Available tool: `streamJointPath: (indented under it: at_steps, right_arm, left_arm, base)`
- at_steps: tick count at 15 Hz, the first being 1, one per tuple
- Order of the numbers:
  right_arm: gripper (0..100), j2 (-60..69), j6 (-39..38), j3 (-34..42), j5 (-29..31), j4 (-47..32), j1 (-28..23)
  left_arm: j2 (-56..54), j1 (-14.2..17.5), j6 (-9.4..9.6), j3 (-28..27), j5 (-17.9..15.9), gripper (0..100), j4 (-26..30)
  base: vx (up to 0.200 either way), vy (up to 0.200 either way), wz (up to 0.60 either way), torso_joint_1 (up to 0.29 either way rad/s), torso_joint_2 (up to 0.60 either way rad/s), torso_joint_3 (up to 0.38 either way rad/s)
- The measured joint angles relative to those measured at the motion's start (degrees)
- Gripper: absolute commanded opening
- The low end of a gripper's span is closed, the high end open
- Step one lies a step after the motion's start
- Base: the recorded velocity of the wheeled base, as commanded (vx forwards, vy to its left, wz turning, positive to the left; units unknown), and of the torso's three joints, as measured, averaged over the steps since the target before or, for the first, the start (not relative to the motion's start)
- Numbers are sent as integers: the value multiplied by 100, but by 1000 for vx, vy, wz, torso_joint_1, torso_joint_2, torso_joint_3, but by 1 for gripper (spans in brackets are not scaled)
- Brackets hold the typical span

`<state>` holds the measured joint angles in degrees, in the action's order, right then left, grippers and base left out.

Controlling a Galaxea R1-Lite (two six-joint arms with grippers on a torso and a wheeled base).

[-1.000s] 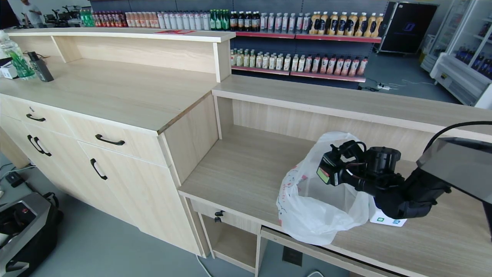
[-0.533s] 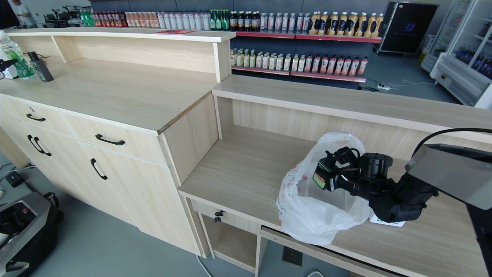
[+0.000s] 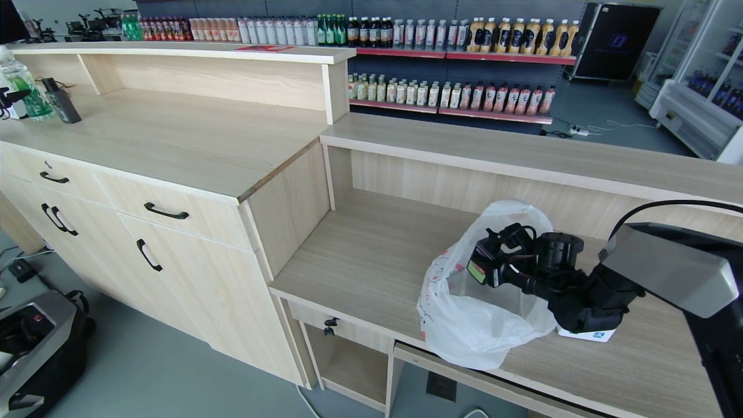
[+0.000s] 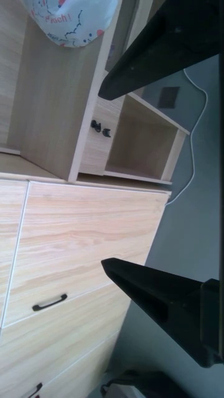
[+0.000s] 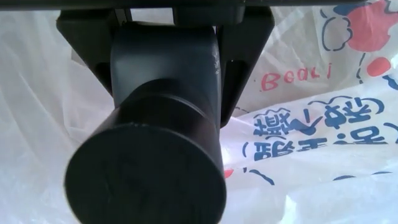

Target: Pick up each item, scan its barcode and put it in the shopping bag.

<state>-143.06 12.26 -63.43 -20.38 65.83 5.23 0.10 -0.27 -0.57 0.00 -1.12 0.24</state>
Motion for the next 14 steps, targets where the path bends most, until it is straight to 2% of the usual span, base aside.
streamJointPath:
  at_steps: [7, 14]
  right_arm:
    - [0, -286, -30, -357, 0, 0, 50]
    - [0, -407, -88, -391, 0, 16, 55]
  left_arm:
    - [0, 0, -2, 0, -2, 100, 0]
    - [0, 0, -2, 0, 0, 100, 0]
  base:
    - [0, 0, 0, 0, 0, 0]
    - [0, 0, 0, 0, 0, 0]
